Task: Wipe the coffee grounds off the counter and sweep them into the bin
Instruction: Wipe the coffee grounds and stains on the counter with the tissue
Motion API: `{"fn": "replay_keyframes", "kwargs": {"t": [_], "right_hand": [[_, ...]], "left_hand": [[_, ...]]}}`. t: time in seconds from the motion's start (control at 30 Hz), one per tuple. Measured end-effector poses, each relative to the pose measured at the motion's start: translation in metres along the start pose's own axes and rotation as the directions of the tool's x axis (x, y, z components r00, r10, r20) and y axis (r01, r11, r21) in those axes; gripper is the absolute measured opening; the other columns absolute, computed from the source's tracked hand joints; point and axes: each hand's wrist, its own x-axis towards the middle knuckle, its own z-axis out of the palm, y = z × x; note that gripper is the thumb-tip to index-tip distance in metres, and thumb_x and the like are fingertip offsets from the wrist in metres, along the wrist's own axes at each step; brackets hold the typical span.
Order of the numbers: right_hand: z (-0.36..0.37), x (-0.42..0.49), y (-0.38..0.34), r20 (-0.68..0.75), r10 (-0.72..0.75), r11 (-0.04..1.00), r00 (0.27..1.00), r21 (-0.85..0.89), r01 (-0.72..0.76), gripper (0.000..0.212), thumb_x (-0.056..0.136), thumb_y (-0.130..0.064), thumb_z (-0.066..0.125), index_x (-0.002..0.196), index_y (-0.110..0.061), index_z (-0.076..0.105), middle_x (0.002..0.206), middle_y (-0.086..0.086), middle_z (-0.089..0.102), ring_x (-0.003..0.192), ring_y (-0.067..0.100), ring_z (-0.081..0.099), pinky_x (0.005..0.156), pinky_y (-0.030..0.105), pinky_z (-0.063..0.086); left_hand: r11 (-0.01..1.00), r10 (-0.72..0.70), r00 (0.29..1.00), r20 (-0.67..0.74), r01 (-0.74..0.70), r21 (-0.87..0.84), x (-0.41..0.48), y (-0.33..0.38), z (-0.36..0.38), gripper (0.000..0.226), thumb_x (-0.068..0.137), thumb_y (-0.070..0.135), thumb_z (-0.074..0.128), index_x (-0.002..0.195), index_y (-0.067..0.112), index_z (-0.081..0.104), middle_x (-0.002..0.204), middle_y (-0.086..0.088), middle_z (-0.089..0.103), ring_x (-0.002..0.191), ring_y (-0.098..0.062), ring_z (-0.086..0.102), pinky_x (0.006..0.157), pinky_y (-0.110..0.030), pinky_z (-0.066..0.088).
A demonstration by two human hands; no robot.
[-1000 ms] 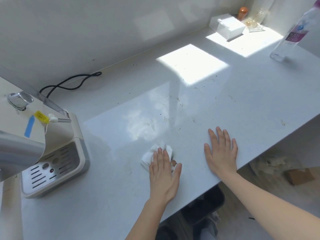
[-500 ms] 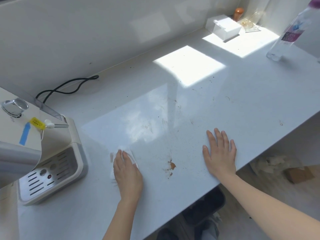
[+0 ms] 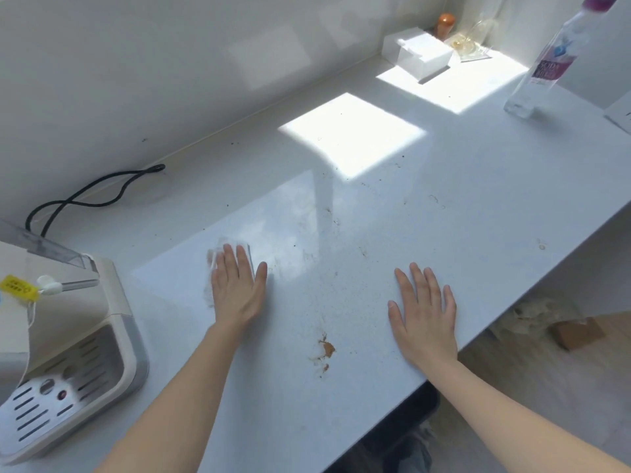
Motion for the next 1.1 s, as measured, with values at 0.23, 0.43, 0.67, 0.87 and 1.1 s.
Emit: {"fn": "replay_keyframes", "kwargs": {"t": [0.23,0.43,0.67,0.87,1.1], "right_hand": [[0.005,-0.001,0.000,0.012,-0.005,0.998,1.000,-0.061,0.006,0.062,0.092,-0.045,0.001,0.150,-0.024,-0.008,0.161,0.002,-0.005,0.148,0.022,-0.005,0.119,0.048,0.003],[0.011,0.001,0.001,0.015,-0.020,0.996,1.000,-0.083,0.021,0.062,0.093,-0.046,0.002,0.149,-0.025,-0.015,0.159,0.000,-0.015,0.147,0.021,-0.014,0.119,0.048,-0.001],[0.009,0.002,0.002,-0.004,-0.015,0.999,1.000,-0.050,0.015,0.061,0.095,-0.046,0.007,0.151,-0.025,-0.007,0.161,0.000,-0.007,0.147,0.020,-0.012,0.119,0.047,-0.002],[0.009,0.002,0.000,0.001,-0.018,0.999,1.000,-0.040,0.018,0.062,0.095,-0.046,0.008,0.151,-0.026,-0.008,0.161,-0.001,-0.009,0.147,0.019,-0.012,0.119,0.046,-0.003],[0.009,0.003,0.002,-0.005,-0.016,0.999,1.000,-0.033,0.016,0.062,0.095,-0.046,0.009,0.151,-0.026,-0.007,0.161,-0.001,-0.008,0.147,0.019,-0.011,0.119,0.047,-0.002]], "left_hand": [[0.911,0.385,0.907,0.171,-0.403,0.085,0.050,0.040,0.001,0.062,0.098,0.047,0.015,0.149,0.021,-0.010,0.158,0.002,-0.019,0.143,-0.010,-0.022,0.116,-0.030,-0.014],[0.812,0.537,0.796,0.279,-0.577,0.083,0.036,0.044,0.008,0.070,0.092,0.062,0.011,0.148,0.027,-0.012,0.155,0.012,-0.023,0.141,-0.005,-0.026,0.115,-0.029,-0.015],[0.665,0.664,0.626,0.408,-0.744,0.059,-0.018,0.041,0.012,0.071,0.089,0.066,0.009,0.146,0.033,-0.017,0.152,0.015,-0.028,0.138,-0.002,-0.031,0.116,-0.027,-0.017],[0.592,0.714,0.559,0.422,-0.804,0.063,-0.070,0.012,0.016,0.069,0.089,0.067,0.009,0.145,0.036,-0.019,0.155,0.015,-0.024,0.141,-0.003,-0.026,0.113,-0.024,-0.020],[0.688,0.665,0.646,0.375,-0.725,0.027,-0.094,0.008,0.015,0.068,0.088,0.068,0.003,0.144,0.037,-0.020,0.153,0.018,-0.028,0.140,-0.002,-0.027,0.113,-0.022,-0.021]]}}
